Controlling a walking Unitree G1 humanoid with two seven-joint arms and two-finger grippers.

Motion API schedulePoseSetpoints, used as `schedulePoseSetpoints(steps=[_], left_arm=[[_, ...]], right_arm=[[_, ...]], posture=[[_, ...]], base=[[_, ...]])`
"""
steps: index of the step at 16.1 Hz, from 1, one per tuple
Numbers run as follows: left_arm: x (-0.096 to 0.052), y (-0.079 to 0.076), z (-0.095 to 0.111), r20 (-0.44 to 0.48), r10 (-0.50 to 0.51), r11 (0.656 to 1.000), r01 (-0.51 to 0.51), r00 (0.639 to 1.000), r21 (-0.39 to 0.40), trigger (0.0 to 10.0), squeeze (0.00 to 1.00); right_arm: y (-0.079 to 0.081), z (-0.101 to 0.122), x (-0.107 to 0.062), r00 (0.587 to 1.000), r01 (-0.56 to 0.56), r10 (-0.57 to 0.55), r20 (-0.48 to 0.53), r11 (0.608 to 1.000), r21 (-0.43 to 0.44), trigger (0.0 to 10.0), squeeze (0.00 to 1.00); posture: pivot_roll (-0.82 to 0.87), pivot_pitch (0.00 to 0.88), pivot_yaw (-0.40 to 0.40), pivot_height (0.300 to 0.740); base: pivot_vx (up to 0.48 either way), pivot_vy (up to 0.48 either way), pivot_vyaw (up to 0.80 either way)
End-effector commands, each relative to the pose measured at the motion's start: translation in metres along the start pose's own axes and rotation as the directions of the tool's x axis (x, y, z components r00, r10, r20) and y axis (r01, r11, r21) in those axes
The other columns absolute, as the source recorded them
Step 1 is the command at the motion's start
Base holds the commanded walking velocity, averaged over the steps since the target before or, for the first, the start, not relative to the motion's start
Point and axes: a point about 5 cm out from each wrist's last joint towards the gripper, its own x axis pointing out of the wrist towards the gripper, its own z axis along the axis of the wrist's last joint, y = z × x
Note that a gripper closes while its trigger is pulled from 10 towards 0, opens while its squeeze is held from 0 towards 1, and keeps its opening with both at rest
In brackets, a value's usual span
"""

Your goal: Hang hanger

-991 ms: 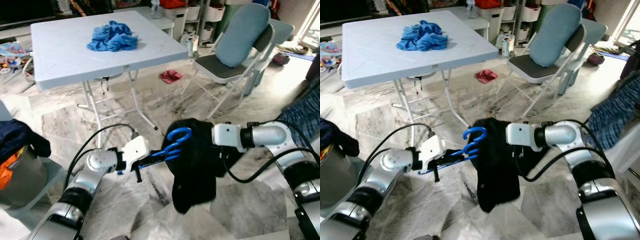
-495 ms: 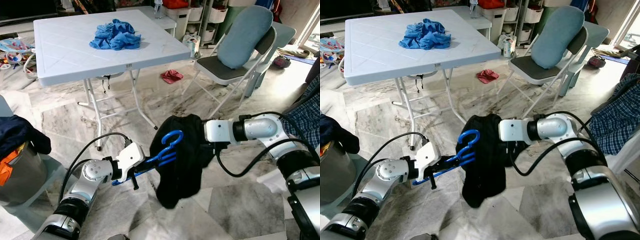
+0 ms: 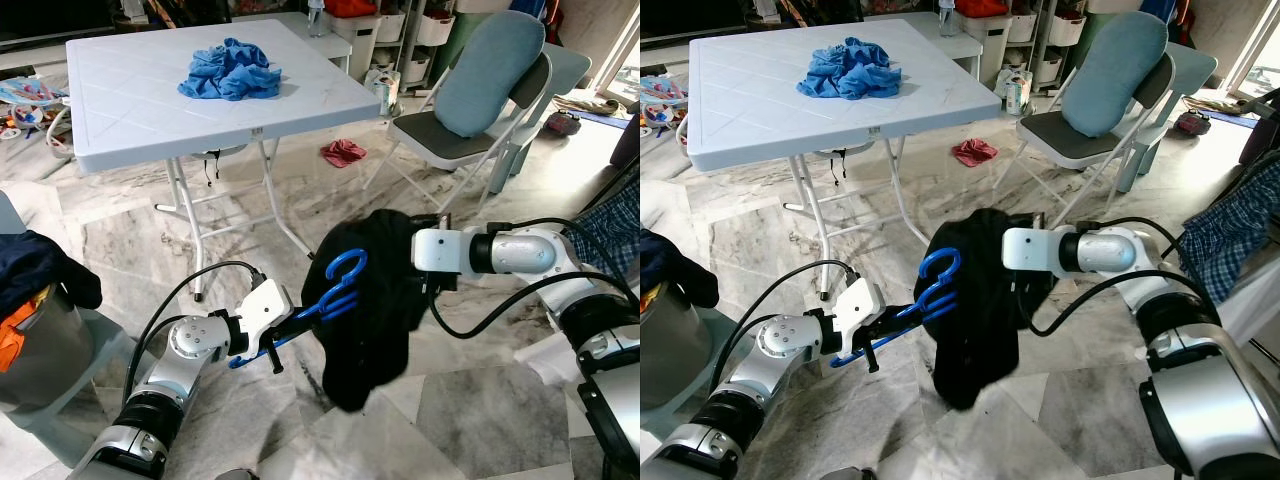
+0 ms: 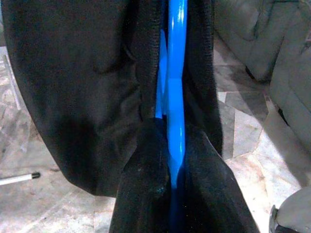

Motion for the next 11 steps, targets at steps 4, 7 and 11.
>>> schedulePoseSetpoints(steps=[4,7,11], left_arm=[[0.004,0.004,0.007,0.027,0.018,1.000,-0.018,0.999,0.013,0.0,0.00],[0.005,0.005,0.007,0.025,0.034,0.999,-0.035,0.999,0.016,0.0,0.00],[0.009,0.006,0.010,0.040,0.060,0.998,-0.061,0.997,0.024,0.0,0.00]], right_arm=[[-0.008,-0.011,-0.010,0.996,0.028,-0.027,-0.090,1.000,0.011,10.0,1.00],[0.001,-0.015,-0.014,0.993,-0.093,0.101,-0.065,0.990,0.106,10.0,1.00],[-0.001,-0.012,-0.009,1.000,-0.019,0.014,0.020,0.965,0.261,9.8,0.99]], posture=[[-0.11,0.000,-0.041,0.740],[-0.11,0.000,-0.041,0.740],[-0.11,0.000,-0.041,0.740]], base=[[0.000,0.000,0.00],[0.000,0.000,0.00],[0.000,0.000,0.00]])
